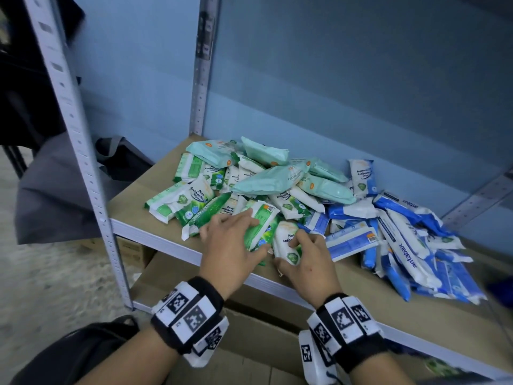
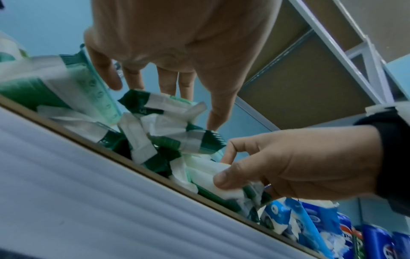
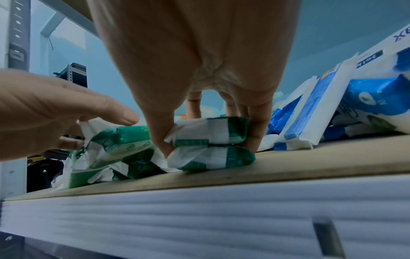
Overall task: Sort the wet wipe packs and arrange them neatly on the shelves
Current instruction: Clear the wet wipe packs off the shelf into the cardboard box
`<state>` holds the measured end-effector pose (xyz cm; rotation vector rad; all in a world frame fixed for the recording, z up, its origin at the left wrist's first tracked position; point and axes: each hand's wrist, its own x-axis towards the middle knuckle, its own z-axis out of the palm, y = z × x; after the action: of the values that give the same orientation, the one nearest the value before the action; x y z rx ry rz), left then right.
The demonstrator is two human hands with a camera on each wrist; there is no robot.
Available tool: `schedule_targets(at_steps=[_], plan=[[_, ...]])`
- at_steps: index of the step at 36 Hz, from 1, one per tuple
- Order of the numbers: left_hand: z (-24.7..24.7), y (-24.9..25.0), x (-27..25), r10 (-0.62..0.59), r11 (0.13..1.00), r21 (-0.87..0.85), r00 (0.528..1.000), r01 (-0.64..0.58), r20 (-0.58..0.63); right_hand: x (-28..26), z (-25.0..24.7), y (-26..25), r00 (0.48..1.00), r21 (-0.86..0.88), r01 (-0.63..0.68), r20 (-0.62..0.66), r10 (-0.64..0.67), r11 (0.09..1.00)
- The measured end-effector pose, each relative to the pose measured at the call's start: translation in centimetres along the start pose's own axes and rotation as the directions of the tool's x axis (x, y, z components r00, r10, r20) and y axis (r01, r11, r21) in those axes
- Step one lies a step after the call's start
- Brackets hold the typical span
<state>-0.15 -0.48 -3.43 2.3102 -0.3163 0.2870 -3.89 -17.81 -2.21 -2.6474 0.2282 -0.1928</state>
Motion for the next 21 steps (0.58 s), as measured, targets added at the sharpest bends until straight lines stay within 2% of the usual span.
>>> schedule_targets(at_steps=[3,7,14,18,21], plan=[[0.4,0.2,-0.2,0.063,0.998,-0.020,0.998,-0.062,0.006,-0.1,0.2,0.0,0.999,-0.004,0.013,-0.031,-0.013,1.000],[0.2,0.7,-0.5,0.068,0.996,0.061,0.997,-0.071,0.048,-0.6,0.4,0.6,0.996,-0.035,0.037,-0.080,-0.040,0.999],[0.6,1.2,-0.6,0.163,0.983,0.068,0.983,-0.169,0.084,-1.7,-0.3,1.7,0.995,-0.159,-0.019,-0.100,0.003,0.987],[1.1,1.4,-1.0,0.162,0.970,0.159,0.979,-0.182,0.127,-2.1,-0.9,2.1,0.994,-0.185,-0.053,-0.105,0.034,0.981],[1.1,1.5,-1.4,0.117,0.954,0.252,0.977,-0.161,0.180,-2.3,-0.8,1.8,0.994,-0.217,-0.072,-0.095,0.052,0.973]])
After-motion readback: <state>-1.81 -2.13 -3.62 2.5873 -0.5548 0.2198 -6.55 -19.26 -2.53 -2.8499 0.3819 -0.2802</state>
